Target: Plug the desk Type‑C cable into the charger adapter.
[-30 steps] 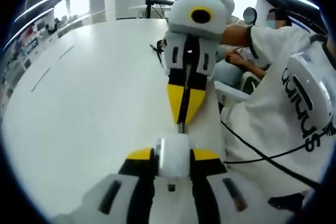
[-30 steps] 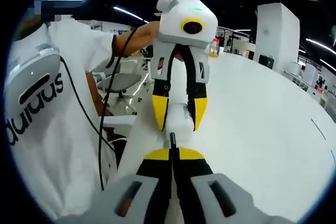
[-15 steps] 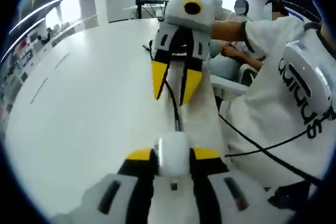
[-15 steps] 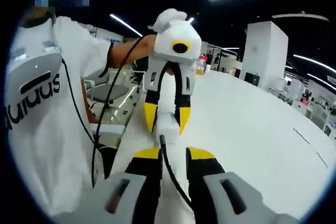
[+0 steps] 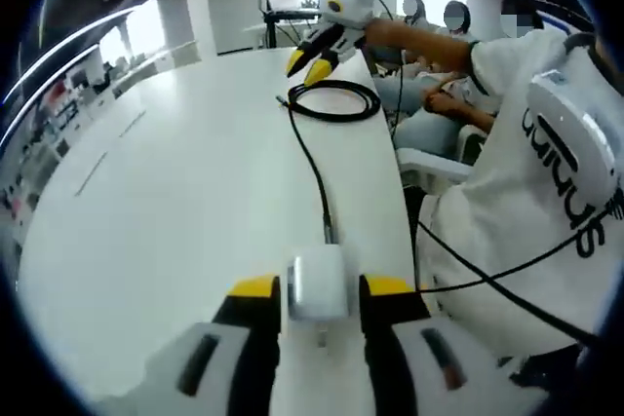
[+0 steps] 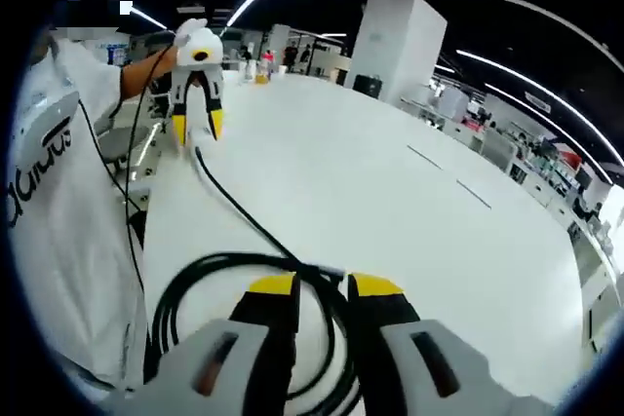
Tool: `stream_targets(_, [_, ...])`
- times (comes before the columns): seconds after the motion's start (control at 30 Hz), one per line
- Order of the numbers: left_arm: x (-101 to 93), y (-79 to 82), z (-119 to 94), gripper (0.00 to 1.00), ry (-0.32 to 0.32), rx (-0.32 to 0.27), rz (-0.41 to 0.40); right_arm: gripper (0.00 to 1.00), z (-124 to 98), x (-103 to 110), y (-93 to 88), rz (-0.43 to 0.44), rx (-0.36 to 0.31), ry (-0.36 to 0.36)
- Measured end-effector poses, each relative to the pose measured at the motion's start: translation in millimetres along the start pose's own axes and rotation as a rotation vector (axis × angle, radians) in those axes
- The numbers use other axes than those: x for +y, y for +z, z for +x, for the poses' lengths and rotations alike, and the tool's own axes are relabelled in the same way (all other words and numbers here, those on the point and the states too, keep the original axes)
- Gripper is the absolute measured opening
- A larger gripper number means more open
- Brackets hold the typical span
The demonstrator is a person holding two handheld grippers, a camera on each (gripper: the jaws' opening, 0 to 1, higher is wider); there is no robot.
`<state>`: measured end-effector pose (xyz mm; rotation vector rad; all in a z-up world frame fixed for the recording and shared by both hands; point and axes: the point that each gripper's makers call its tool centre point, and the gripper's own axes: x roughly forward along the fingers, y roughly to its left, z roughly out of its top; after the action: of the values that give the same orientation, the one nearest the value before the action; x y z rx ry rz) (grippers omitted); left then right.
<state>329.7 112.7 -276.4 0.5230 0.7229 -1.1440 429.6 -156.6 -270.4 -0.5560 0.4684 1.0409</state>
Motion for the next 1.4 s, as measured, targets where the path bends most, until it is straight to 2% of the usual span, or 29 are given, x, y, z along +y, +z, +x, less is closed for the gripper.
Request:
stream_targets(0.03, [-0.3,-1.1,0,0.28,-0.001,0.007,-0.001,0.20,-1,-4,-8.4,0.002,0.024,-0.002])
stream_targets(0.13, [-0.9,-1.5,1,0.28,-0.004,0.011,-0.002,0.20,3,-11,-19.0,-0.007,0.052,0.002])
stream_targets(0.3, [0.7,-4.2,3,0.25,-0.004,0.025,-0.003,0.19,12,-10,-18.7,0.022,0.057,0.038])
stream_targets(0.6, [3.2,-3.5,5,0.24,-0.024,0.015,-0.028,0.09,19,-11,-17.5,0.053,0.053,0.081])
stream_targets(0.83, [11.6,-2.4,6,0.24,-0.021,0.019,-0.032,0.02,17,-10,-15.3,0.033,0.060,0.056])
stream_targets(1.1, [23.2,-1.7,7,0.24,-0.012,0.016,-0.042,0.01,16,-18,-15.0,-0.002,0.060,0.009])
stream_targets(1.4, [46.4,0.9,9,0.24,0.001,0.019,-0.053,0.01,19,-33,-8.7,-0.005,0.042,-0.040])
